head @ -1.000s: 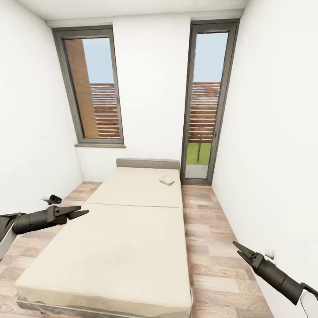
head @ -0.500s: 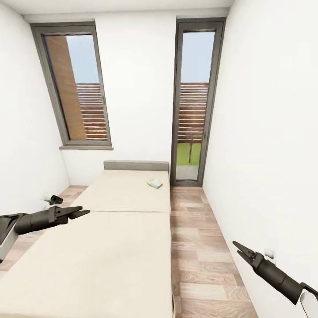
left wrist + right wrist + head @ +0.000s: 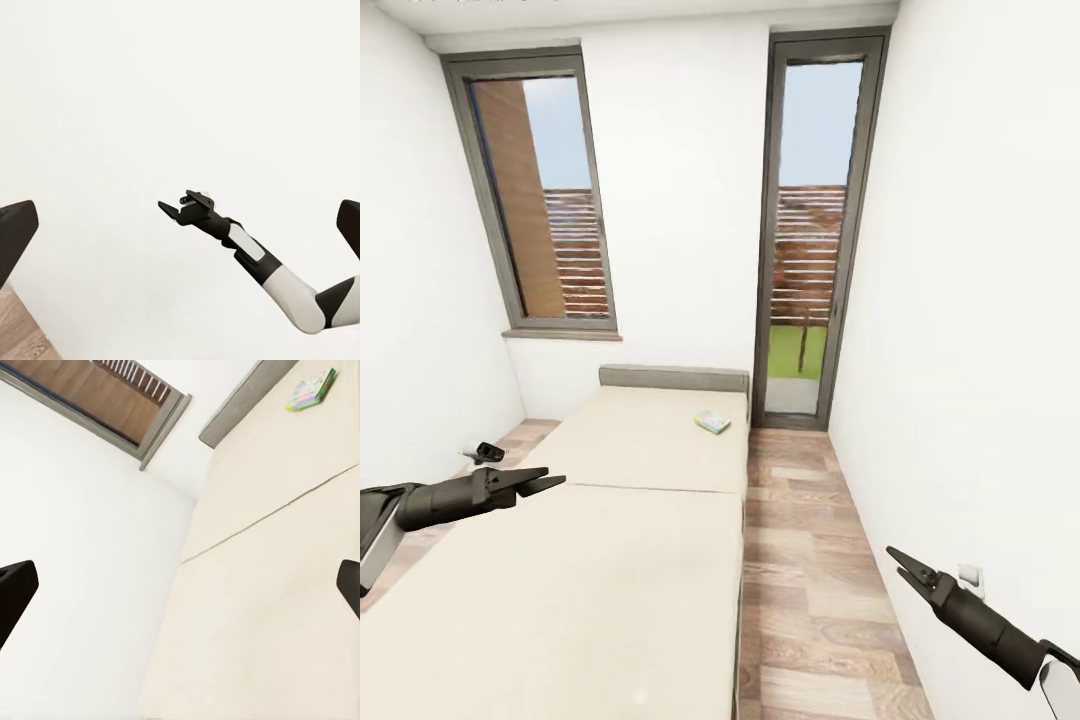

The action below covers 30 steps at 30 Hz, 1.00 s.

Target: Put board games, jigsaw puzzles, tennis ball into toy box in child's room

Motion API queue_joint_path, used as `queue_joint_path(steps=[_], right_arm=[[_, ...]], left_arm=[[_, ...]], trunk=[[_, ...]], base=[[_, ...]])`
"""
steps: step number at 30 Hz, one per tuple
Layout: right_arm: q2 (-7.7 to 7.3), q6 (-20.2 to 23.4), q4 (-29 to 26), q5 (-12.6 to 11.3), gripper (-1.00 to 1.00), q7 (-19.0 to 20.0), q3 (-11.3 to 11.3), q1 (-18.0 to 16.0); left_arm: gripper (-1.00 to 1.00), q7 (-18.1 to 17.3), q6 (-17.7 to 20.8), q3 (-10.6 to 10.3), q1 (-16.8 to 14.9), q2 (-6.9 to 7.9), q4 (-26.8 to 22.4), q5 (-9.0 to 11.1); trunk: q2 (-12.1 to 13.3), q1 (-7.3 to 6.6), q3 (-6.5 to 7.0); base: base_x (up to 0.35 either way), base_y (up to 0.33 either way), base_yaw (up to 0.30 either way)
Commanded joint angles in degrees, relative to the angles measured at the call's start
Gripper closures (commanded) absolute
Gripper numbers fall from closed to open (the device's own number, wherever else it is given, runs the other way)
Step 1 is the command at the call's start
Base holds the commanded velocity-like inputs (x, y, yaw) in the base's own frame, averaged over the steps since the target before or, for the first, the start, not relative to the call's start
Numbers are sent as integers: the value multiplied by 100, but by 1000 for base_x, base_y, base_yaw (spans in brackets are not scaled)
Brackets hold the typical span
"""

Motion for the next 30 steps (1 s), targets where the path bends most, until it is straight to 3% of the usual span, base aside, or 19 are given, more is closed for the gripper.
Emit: queue_joint_path(steps=[1,12,21,30], right_arm=[[0,35,0,-22,-100,5,-4,-1],[0,30,-3,-16,-100,-13,0,0],[0,25,-4,-11,-100,-23,2,-1],[0,18,-4,-9,-100,-31,3,-1]], left_arm=[[-100,-21,60,-3,-3,0,2,-1],[-100,-21,57,-4,-3,0,4,-2],[-100,-21,57,-4,-3,0,4,-2],[-100,-21,57,-7,-3,0,4,-2]], trunk=[[-4,3,-2],[-4,3,-2],[-4,3,-2],[-4,3,-2]], base=[[68,-68,207],[14,-23,270],[0,-196,289],[0,-46,289]])
